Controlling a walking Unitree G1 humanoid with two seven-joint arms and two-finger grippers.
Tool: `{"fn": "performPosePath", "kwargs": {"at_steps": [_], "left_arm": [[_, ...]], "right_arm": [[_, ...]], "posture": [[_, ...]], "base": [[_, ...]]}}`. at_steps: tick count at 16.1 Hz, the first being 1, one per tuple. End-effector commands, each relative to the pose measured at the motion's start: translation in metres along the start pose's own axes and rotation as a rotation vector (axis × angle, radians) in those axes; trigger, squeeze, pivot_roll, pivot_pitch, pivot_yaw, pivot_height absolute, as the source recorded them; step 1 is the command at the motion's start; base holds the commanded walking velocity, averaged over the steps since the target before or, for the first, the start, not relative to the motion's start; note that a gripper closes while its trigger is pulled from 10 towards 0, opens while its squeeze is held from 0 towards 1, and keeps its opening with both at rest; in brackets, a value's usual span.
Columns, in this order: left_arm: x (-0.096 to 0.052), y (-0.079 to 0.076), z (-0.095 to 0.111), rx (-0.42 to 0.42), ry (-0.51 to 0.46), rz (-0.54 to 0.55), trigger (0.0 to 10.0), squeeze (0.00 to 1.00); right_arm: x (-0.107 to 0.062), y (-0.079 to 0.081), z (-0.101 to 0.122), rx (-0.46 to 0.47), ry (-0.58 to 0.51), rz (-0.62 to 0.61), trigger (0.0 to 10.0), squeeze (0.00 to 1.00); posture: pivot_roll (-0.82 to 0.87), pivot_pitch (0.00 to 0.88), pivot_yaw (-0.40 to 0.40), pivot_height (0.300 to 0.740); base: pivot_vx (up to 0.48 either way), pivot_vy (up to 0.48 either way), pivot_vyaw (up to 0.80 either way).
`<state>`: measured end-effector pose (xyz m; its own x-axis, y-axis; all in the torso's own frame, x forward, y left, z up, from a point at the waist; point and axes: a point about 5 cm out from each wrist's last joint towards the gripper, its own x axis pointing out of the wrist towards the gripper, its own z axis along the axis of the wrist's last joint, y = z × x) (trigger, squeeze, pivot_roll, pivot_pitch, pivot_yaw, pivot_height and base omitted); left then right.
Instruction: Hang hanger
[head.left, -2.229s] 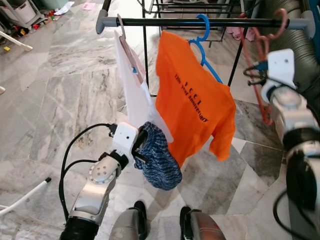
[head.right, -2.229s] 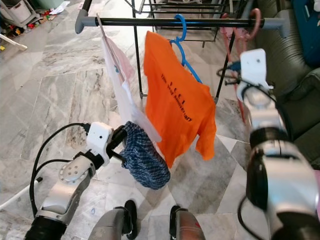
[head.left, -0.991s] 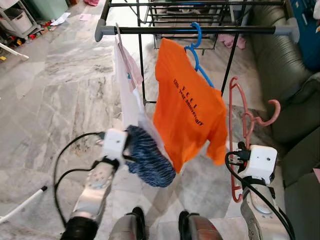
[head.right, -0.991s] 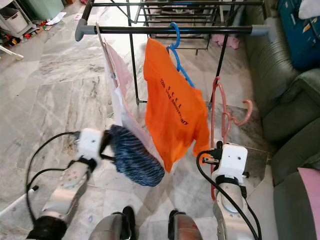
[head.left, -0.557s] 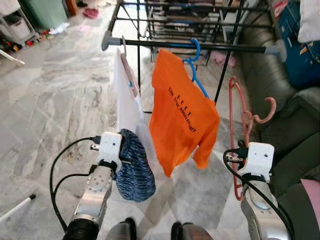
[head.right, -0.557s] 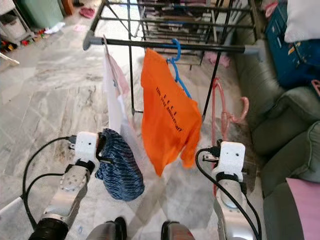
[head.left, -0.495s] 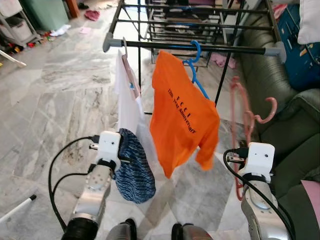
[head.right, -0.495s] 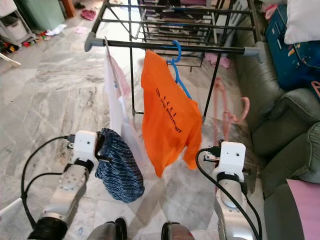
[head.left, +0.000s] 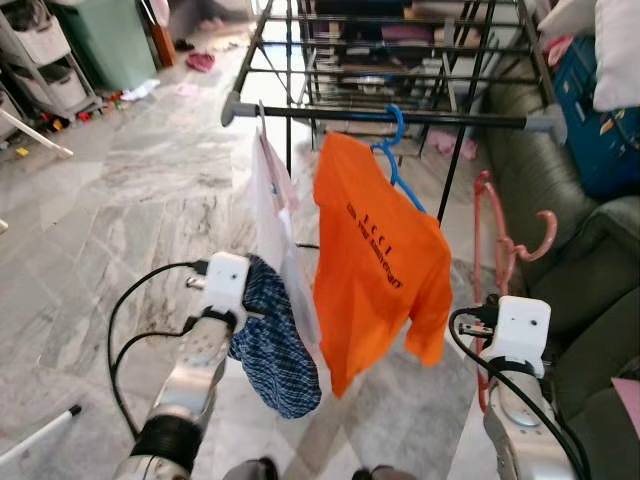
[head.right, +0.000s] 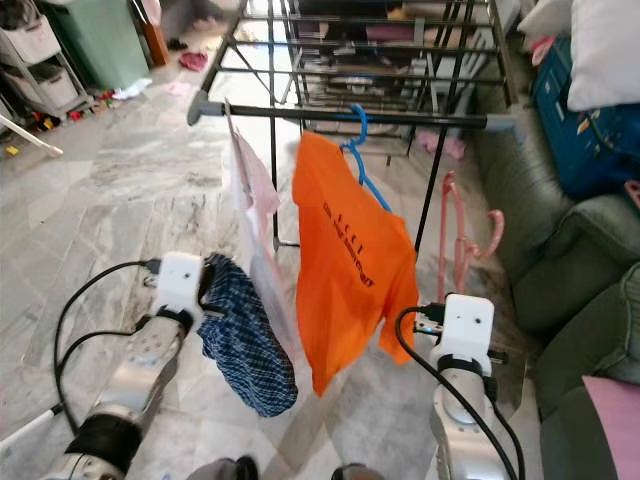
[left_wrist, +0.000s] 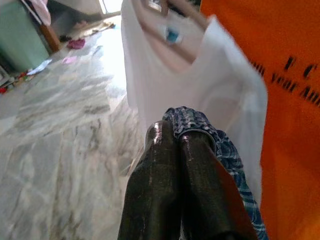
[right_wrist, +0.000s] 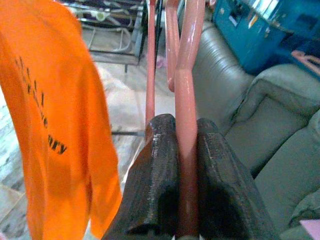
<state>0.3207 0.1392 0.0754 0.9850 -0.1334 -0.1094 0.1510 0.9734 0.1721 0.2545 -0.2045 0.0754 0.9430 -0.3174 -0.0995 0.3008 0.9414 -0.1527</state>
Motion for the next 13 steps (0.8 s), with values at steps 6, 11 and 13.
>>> {"fn": "performPosePath", "kwargs": {"at_steps": [6, 11, 13], "left_arm": [[0.001, -0.010, -0.001, -0.003, 0.007, -0.061, 10.0, 0.00], [0.005, -0.002, 0.003, 0.041, 0.002, -0.084, 10.0, 0.00], [0.007, -0.004, 0.005, 0.064, -0.005, -0.109, 10.0, 0.00]], "right_arm": [[-0.015, -0.005, -0.006, 0.017, 0.013, -0.061, 10.0, 0.00], [-0.015, 0.007, -0.010, 0.013, 0.031, -0.022, 10.0, 0.00], [-0.012, 0.001, -0.008, 0.018, 0.027, -0.048, 10.0, 0.00]], "posture": [[-0.21, 0.071, 0.038, 0.740], [-0.19, 0.105, 0.074, 0.740], [-0.19, 0.113, 0.079, 0.740]], "base": [[-0.246, 0.000, 0.00], [-0.244, 0.000, 0.00], [-0.247, 0.000, 0.00]]}}
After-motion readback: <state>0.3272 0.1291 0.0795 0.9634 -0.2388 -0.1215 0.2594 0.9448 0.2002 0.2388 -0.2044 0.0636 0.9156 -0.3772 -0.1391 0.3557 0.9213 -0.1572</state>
